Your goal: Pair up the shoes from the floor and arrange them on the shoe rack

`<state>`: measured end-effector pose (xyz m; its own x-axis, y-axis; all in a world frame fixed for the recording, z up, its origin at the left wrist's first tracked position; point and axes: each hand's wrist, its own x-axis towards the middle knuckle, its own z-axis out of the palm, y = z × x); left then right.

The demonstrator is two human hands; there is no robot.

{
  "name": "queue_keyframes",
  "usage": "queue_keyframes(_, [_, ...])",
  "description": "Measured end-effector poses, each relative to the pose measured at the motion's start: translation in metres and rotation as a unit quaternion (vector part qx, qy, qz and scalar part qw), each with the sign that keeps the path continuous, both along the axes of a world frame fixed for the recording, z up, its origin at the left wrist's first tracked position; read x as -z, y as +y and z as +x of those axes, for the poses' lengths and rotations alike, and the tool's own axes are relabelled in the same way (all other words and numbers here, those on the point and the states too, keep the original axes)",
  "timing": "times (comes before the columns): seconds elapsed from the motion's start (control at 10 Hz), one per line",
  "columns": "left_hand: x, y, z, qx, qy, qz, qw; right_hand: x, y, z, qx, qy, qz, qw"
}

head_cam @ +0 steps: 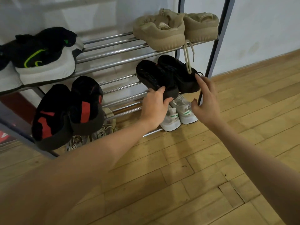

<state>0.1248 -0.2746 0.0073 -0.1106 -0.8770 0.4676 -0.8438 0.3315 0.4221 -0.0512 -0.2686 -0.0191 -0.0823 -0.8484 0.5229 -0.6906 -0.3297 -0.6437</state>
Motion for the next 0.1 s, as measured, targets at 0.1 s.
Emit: queue_keyframes(0.1, [0.0064, 0.0011, 0.0010, -0.003, -0.013, -0.003, 1.000, 0.0018, 0.0076, 0.0045, -0.008, -0.008, -0.004, 1.000])
